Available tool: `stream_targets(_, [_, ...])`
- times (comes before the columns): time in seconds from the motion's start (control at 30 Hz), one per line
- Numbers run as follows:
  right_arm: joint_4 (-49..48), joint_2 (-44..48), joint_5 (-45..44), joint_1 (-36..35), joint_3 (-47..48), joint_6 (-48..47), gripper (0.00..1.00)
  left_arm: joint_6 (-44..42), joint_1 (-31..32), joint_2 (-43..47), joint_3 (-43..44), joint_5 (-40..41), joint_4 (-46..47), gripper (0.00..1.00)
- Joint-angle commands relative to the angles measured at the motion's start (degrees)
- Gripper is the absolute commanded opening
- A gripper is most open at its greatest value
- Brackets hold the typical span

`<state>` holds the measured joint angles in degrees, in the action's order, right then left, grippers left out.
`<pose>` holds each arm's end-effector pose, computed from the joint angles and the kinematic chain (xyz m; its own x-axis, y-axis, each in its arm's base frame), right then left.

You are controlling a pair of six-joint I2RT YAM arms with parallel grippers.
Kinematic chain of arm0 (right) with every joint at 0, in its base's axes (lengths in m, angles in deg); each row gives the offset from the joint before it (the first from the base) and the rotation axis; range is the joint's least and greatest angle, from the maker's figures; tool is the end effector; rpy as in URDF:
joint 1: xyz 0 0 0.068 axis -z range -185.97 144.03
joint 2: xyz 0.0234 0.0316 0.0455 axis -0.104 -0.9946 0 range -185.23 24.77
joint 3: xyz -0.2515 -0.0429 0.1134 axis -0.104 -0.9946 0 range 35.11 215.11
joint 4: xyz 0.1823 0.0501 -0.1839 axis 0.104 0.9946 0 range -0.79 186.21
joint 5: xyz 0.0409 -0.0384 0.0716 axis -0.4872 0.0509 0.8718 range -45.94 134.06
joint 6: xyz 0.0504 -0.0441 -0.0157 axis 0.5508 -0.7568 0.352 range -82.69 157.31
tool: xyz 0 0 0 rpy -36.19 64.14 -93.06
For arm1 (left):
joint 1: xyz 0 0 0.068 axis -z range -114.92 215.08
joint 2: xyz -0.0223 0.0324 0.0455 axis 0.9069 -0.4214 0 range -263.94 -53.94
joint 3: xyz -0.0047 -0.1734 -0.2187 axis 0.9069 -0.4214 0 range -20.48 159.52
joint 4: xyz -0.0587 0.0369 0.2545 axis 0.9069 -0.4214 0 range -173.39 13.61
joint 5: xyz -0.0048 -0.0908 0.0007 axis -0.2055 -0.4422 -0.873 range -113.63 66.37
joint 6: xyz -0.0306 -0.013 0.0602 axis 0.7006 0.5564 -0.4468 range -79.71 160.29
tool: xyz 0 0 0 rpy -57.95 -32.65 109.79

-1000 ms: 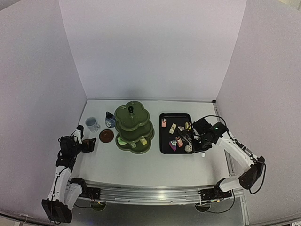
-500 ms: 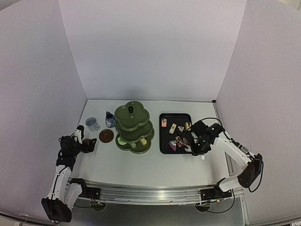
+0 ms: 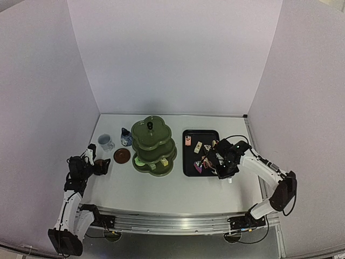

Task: Serve the afternoon tea

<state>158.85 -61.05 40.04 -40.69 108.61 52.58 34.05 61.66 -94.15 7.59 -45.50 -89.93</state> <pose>0.2266 0.1523 0.2610 -0.9326 -0.3267 -0.1533 -0.3260 0.9449 -0.0300 0.1820 -0.0099 0.2403 -0.3996 0.0772 -0.9134 0.3251 0.9436 -0.0625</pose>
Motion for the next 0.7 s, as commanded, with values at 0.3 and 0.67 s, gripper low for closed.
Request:
stream_targets(0.3, [1.69, 5.22, -5.26, -0.36, 6.89, 0.40, 0.00, -1.00, 0.16, 1.69, 2.60, 0.09, -0.23, 1.00])
stream_targets(0.67, [4.05, 4.01, -6.71, -0.39, 24.28, -4.26, 0.00, 6.47, 0.14, -0.85, 5.10, 0.51, 5.01, 1.00])
